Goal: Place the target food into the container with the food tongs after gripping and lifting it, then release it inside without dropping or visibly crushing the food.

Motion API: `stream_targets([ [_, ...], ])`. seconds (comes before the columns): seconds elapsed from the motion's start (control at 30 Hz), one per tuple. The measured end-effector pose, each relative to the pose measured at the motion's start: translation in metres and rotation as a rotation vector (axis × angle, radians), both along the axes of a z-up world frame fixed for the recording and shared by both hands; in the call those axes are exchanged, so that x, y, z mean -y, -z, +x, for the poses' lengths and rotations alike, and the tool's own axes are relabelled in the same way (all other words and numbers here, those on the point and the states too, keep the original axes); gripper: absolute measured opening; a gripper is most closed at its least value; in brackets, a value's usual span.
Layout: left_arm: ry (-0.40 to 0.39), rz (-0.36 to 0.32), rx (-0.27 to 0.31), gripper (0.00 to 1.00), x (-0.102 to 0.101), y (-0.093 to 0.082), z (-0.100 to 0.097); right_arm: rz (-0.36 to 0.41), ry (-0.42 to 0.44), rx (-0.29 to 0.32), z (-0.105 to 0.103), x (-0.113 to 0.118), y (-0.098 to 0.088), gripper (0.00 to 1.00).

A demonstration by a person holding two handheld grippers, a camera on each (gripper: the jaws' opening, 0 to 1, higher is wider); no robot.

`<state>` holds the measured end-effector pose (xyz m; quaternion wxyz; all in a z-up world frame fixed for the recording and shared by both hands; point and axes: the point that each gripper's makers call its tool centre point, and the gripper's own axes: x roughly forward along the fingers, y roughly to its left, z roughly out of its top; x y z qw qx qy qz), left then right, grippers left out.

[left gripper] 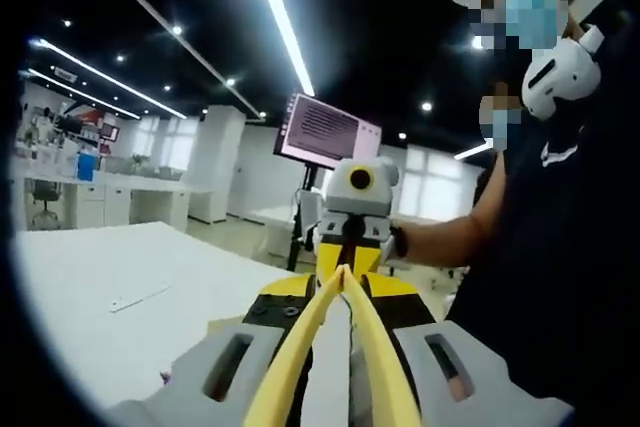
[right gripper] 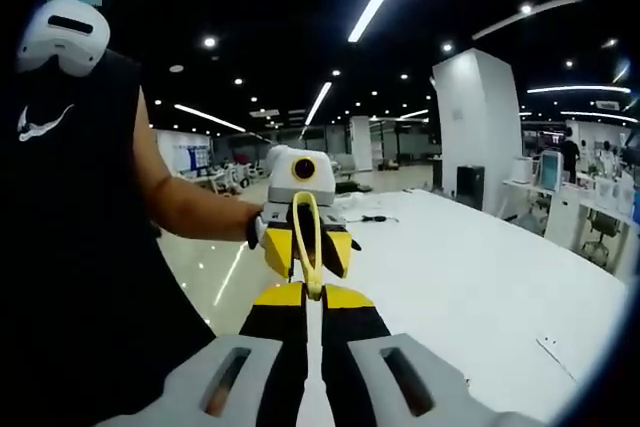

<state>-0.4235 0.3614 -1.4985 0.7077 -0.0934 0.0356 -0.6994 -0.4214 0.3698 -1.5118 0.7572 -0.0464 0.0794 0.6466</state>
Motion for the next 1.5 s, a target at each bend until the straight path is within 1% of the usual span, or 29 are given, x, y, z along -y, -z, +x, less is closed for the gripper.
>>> stream_targets([
  [0.03, 0.000, 0.003, 0.001, 0.14, 0.000, 0.000, 0.000, -0.001, 0.000, 0.000, 0.000, 0.000, 0.001, 0.02],
  [0.1, -0.004, 0.000, 0.023, 0.14, 0.001, 0.000, 0.000, 0.005, 0.004, -0.001, 0.001, 0.001, 0.001, 0.02],
  [0.17, -0.007, 0.003, 0.012, 0.13, 0.001, 0.000, 0.000, 0.012, 0.006, -0.005, 0.001, 0.001, 0.001, 0.02],
  [0.23, -0.009, 0.018, 0.015, 0.13, 0.002, 0.001, 0.001, 0.011, 0.011, -0.016, 0.002, 0.001, 0.003, 0.03],
  [0.3, -0.015, 0.039, -0.009, 0.14, 0.001, 0.006, 0.004, 0.004, 0.019, -0.020, 0.004, 0.001, 0.007, 0.07],
  [0.33, -0.010, 0.043, -0.015, 0.15, 0.001, 0.007, 0.004, 0.000, 0.018, -0.040, 0.004, 0.001, 0.009, 0.09],
  [0.37, -0.013, 0.042, -0.010, 0.16, 0.000, 0.008, 0.004, -0.001, 0.023, -0.044, 0.005, 0.001, 0.009, 0.12],
  [0.43, -0.024, 0.049, -0.002, 0.18, 0.001, 0.010, 0.006, -0.007, 0.034, -0.008, 0.007, 0.000, 0.010, 0.15],
  [0.6, -0.034, 0.059, 0.006, 0.20, 0.000, 0.012, 0.008, -0.003, 0.049, -0.004, 0.011, 0.001, 0.014, 0.20],
  [0.67, -0.045, 0.064, 0.013, 0.21, -0.001, 0.013, 0.011, 0.000, 0.058, 0.005, 0.013, 0.002, 0.014, 0.22],
  [0.73, -0.060, 0.063, 0.015, 0.22, -0.004, 0.013, 0.014, -0.005, 0.069, -0.003, 0.015, 0.006, 0.015, 0.22],
  [0.8, -0.078, 0.066, 0.016, 0.22, -0.009, 0.014, 0.018, -0.017, 0.115, 0.013, 0.023, 0.014, 0.019, 0.26],
  [0.83, -0.081, 0.071, 0.006, 0.23, -0.012, 0.015, 0.020, -0.016, 0.144, 0.011, 0.027, 0.020, 0.021, 0.32],
  [0.87, -0.088, 0.077, -0.016, 0.23, -0.015, 0.017, 0.022, -0.014, 0.152, 0.012, 0.028, 0.022, 0.021, 0.37],
  [0.9, -0.088, 0.077, -0.020, 0.23, -0.017, 0.017, 0.022, -0.013, 0.193, 0.012, 0.034, 0.029, 0.024, 0.41],
  [0.93, -0.096, 0.078, -0.003, 0.23, -0.019, 0.018, 0.023, -0.023, 0.220, 0.014, 0.037, 0.035, 0.027, 0.46],
  [0.97, -0.117, 0.089, 0.038, 0.23, -0.021, 0.019, 0.026, -0.028, 0.240, 0.011, 0.039, 0.041, 0.031, 0.48],
  [1.03, -0.123, 0.105, 0.035, 0.24, -0.024, 0.023, 0.027, -0.031, 0.272, 0.011, 0.041, 0.050, 0.035, 0.50],
  [1.1, -0.138, 0.119, 0.043, 0.24, -0.026, 0.026, 0.030, -0.075, 0.320, 0.030, 0.045, 0.064, 0.046, 0.54],
  [1.13, -0.146, 0.123, 0.049, 0.24, -0.029, 0.029, 0.033, -0.103, 0.344, 0.036, 0.046, 0.071, 0.054, 0.58],
  [1.2, -0.162, 0.136, 0.045, 0.24, -0.031, 0.035, 0.038, -0.109, 0.380, 0.017, 0.047, 0.079, 0.063, 0.68],
  [1.23, -0.165, 0.136, 0.043, 0.25, -0.032, 0.036, 0.038, -0.102, 0.392, 0.008, 0.046, 0.083, 0.067, 0.77],
  [1.27, -0.178, 0.139, 0.059, 0.25, -0.033, 0.039, 0.040, -0.094, 0.410, 0.011, 0.046, 0.087, 0.070, 0.83],
  [1.3, -0.177, 0.141, 0.062, 0.25, -0.033, 0.040, 0.040, -0.073, 0.444, 0.011, 0.048, 0.094, 0.072, 0.88],
  [1.33, -0.175, 0.139, 0.060, 0.25, -0.033, 0.041, 0.040, -0.070, 0.457, 0.005, 0.048, 0.098, 0.075, 0.91],
  [1.37, -0.179, 0.138, 0.073, 0.25, -0.033, 0.043, 0.040, -0.086, 0.481, 0.004, 0.047, 0.106, 0.083, 0.91],
  [1.4, -0.187, 0.143, 0.085, 0.25, -0.035, 0.046, 0.043, -0.111, 0.517, 0.026, 0.049, 0.115, 0.088, 0.90],
  [1.43, -0.189, 0.147, 0.081, 0.25, -0.036, 0.049, 0.045, -0.129, 0.559, 0.058, 0.051, 0.125, 0.094, 0.89],
  [1.5, -0.198, 0.144, 0.077, 0.25, -0.039, 0.053, 0.048, -0.069, 0.621, 0.042, 0.053, 0.137, 0.098, 0.92],
])
